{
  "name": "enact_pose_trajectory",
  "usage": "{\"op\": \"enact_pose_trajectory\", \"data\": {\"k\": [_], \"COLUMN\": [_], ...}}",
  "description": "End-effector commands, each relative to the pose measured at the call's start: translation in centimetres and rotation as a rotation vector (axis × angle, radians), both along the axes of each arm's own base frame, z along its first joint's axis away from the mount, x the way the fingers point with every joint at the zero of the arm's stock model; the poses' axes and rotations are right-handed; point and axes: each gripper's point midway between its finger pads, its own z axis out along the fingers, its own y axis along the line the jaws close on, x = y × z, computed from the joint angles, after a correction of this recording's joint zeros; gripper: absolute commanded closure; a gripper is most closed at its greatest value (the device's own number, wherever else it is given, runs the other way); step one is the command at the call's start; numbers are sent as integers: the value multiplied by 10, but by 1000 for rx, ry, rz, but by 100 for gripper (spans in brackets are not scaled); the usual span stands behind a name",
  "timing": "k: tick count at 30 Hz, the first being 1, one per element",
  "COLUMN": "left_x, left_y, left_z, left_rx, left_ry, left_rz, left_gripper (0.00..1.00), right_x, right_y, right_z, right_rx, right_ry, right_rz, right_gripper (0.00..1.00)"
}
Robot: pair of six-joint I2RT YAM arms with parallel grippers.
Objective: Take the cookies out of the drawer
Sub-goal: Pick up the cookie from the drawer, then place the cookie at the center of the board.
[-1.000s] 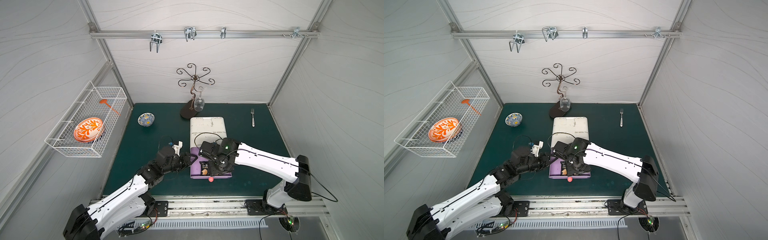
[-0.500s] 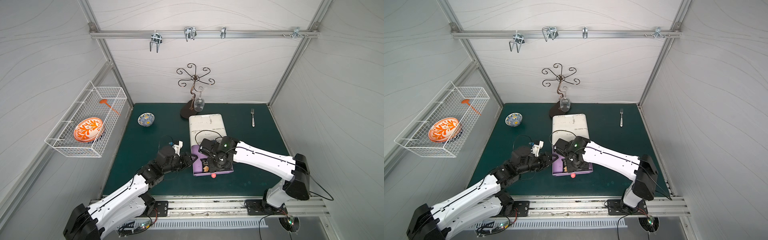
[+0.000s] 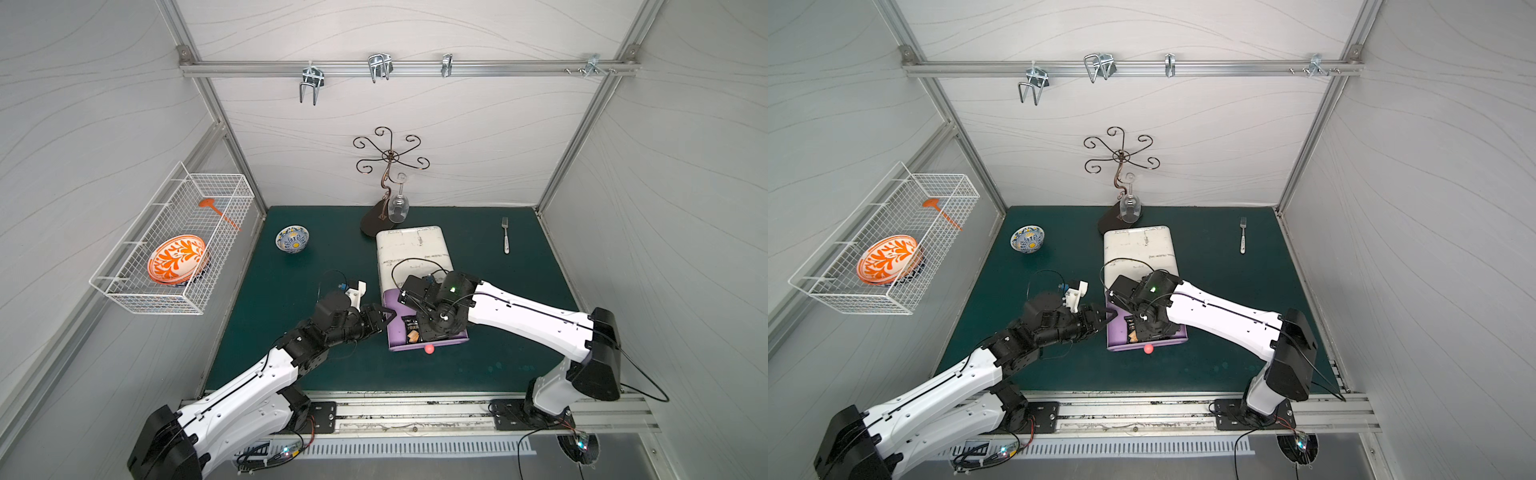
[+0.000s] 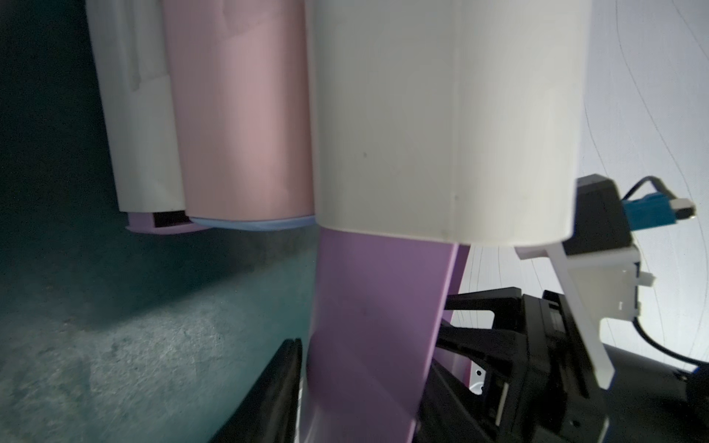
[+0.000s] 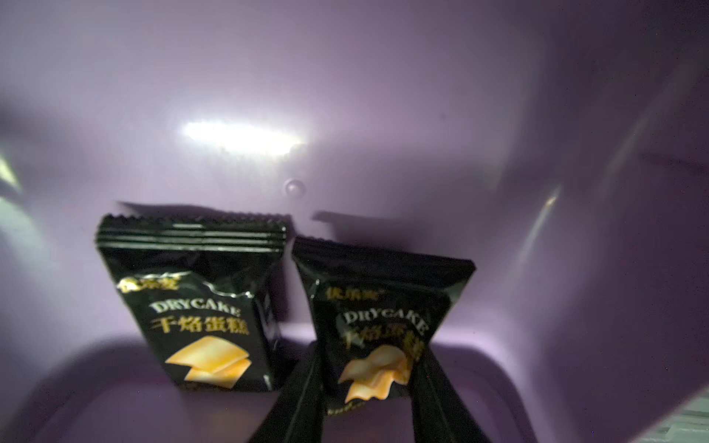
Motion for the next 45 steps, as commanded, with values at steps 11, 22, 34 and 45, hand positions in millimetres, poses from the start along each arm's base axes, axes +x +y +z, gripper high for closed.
{"op": "enact_pose_trajectory", "data": {"k": [11, 22, 34, 45], "left_x": [13, 14, 12, 13], "left_y": [-8, -9, -10, -9], "left_z": [33, 35, 36, 40], "left_rx": [-40, -38, -43, -43], "left_ry": [-96, -98, -96, -104], "left_rz": [2, -3, -11, -6], "left_gripper": [54, 54, 54, 53], "right_x": [12, 81, 115, 132], "right_y": [-17, -129, -220, -192], "right_z": [101, 82, -43, 11], "right_rx": [157, 121, 13, 270], "right_ry": [-123, -52, 103, -39], "right_rz": [28, -256, -521, -490], "right_gripper": [64, 64, 66, 16]}}
